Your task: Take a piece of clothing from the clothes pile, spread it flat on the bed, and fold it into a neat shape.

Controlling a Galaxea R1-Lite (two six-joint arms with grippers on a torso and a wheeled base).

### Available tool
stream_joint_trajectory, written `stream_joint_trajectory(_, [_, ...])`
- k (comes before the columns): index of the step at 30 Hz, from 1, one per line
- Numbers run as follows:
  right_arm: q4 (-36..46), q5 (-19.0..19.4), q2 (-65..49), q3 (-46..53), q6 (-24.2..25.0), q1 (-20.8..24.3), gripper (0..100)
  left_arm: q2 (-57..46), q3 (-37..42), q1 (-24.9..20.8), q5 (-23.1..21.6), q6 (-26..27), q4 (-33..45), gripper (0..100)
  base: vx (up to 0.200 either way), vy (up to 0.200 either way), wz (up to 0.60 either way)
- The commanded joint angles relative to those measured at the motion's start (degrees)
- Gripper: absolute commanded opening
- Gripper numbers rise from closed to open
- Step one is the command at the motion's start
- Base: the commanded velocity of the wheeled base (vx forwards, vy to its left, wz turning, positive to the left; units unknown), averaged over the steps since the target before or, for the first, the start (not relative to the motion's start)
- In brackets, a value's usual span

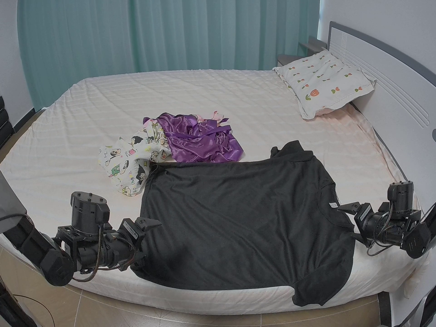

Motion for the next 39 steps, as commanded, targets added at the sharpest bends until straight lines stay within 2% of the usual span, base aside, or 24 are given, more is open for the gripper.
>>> stream_joint_trajectory(1, [-0.2,0.2,-3.1,2.7,0.4,1.5,100,2.6,0.6,-2.5,0.4,0.0,0.0,100,0.0,0.0,0.0])
stream_joint_trajectory(6, [-0.2,0.3,-3.1,2.8,0.4,1.5,100,8.5,-0.5,-4.1,4.1,0.1,0.0,100,0.0,0.0,0.0])
stream_joint_trajectory(10, [-0.2,0.3,-3.1,2.9,0.4,1.5,100,8.8,0.2,-5.4,6.4,0.3,0.5,100,0.0,0.0,0.0])
stream_joint_trajectory(14, [-0.2,0.4,-3.0,2.9,0.4,1.5,100,8.4,-0.4,-4.3,7.4,0.7,4.6,100,0.0,0.0,0.0])
stream_joint_trajectory(18, [-0.3,0.4,-3.1,3.0,0.5,1.5,100,7.1,0.8,-3.2,10.8,2.4,5.1,100,0.0,0.0,0.0])
stream_joint_trajectory(23, [-0.3,0.4,-3.4,3.2,0.4,1.5,100,5.3,2.7,-0.6,11.1,3.2,4.9,100,0.0,0.0,0.0])
stream_joint_trajectory(26, [-0.3,0.3,-3.4,3.4,0.4,2.1,100,3.8,2.9,4.0,11.2,3.3,4.9,100,0.0,0.0,0.0])
stream_joint_trajectory(31, [-0.3,0.4,-3.3,3.6,0.4,2.1,100,1.7,4.0,7.4,10.6,4.4,5.1,100,0.0,0.0,0.0])
stream_joint_trajectory(36, [-1.0,0.4,-2.9,3.7,0.4,2.1,100,-1.6,3.9,7.0,10.3,4.5,5.1,100,0.0,0.0,0.0])
stream_joint_trajectory(38, [-1.7,0.3,-2.8,3.9,0.4,2.1,100,-2.9,3.7,6.7,9.5,4.5,5.1,100,0.0,0.0,0.0])
stream_joint_trajectory(39, [-2.4,0.4,-2.8,4.5,0.4,2.1,100,-3.7,3.2,6.0,7.6,4.4,5.1,100,0.0,0.0,0.0])
